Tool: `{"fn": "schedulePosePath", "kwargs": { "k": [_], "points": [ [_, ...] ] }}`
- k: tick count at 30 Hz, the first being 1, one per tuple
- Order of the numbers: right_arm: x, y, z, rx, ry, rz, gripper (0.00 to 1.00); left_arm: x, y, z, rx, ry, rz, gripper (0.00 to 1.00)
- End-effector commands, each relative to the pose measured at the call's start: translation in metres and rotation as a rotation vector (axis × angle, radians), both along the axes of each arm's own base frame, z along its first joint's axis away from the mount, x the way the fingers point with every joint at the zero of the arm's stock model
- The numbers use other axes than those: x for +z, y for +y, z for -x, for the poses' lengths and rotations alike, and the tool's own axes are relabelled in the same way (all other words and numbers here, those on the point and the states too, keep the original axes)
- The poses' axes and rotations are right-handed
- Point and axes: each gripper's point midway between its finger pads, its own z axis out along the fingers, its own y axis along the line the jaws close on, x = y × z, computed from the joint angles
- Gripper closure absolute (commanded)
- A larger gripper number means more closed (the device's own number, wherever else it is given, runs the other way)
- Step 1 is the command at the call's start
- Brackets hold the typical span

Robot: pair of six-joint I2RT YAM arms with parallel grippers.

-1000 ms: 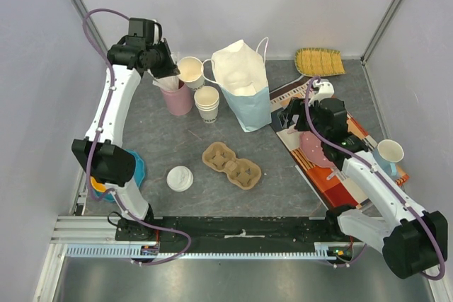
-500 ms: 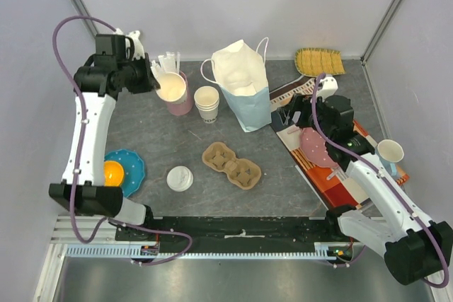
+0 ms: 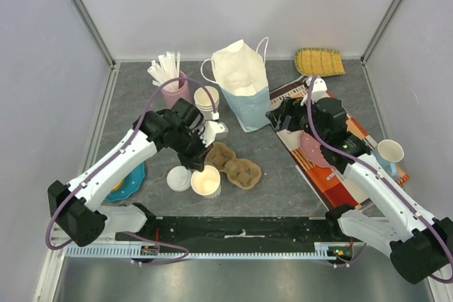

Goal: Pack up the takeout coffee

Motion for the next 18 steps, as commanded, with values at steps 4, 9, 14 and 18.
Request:
{"fn": "schedulePosePath", "kwargs": {
  "k": [4, 9, 14, 18],
  "points": [
    [0.024, -0.002, 0.010, -0.054, -0.053, -0.045, 0.13, -0.005, -0.032, -0.022, 0.049, -0.048, 0.079, 0.98],
    [0.018, -0.008, 0.018, -0.080, -0.042, -0.047, 0.13, -0.028, -0.034, -0.029, 0.108, -0.058, 0.028, 0.98],
    [0.015, -0.008, 0.021, -0.079, -0.040, -0.045, 0.13, -0.049, -0.043, -0.011, 0.052, 0.006, 0.002, 0.98],
    [0.016, -0.005, 0.020, -0.067, -0.038, -0.038, 0.13, -0.061, -0.040, -0.011, 0.073, 0.044, -0.042, 0.98]
  ]
}}
